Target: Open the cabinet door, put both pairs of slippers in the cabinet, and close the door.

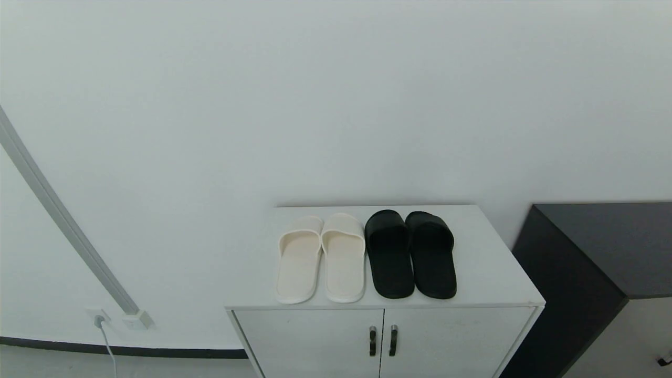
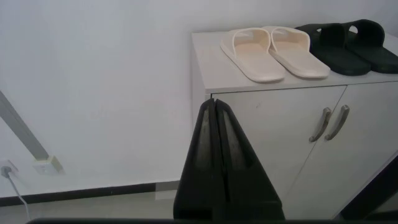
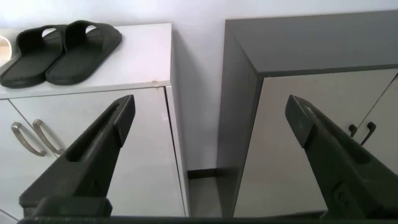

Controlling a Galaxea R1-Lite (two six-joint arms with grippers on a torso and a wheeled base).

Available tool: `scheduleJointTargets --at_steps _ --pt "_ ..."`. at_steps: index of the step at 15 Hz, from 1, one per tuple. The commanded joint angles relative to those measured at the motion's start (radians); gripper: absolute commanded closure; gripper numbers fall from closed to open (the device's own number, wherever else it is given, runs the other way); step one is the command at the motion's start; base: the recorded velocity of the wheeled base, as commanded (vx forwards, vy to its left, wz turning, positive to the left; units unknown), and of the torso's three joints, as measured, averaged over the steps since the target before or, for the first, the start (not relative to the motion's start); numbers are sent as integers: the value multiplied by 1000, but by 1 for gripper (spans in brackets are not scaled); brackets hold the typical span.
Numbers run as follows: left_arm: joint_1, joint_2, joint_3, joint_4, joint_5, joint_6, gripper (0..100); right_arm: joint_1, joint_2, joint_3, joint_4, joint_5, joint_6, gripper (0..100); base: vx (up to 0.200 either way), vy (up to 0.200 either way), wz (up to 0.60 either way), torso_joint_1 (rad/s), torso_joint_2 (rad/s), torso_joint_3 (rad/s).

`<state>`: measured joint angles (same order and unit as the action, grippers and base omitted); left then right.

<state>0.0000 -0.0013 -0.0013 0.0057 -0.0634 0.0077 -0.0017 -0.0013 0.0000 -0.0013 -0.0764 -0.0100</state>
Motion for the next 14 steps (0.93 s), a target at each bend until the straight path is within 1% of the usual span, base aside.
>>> scheduleJointTargets --at_steps 1,14 --pt "0 1 1 0 -1 0 100 0 1 0 0 0 -1 0 0 0 0 0 0 0" --pt "0 1 0 0 1 -2 100 -4 12 -2 -3 6 -16 0 0 0 0 0 0 0"
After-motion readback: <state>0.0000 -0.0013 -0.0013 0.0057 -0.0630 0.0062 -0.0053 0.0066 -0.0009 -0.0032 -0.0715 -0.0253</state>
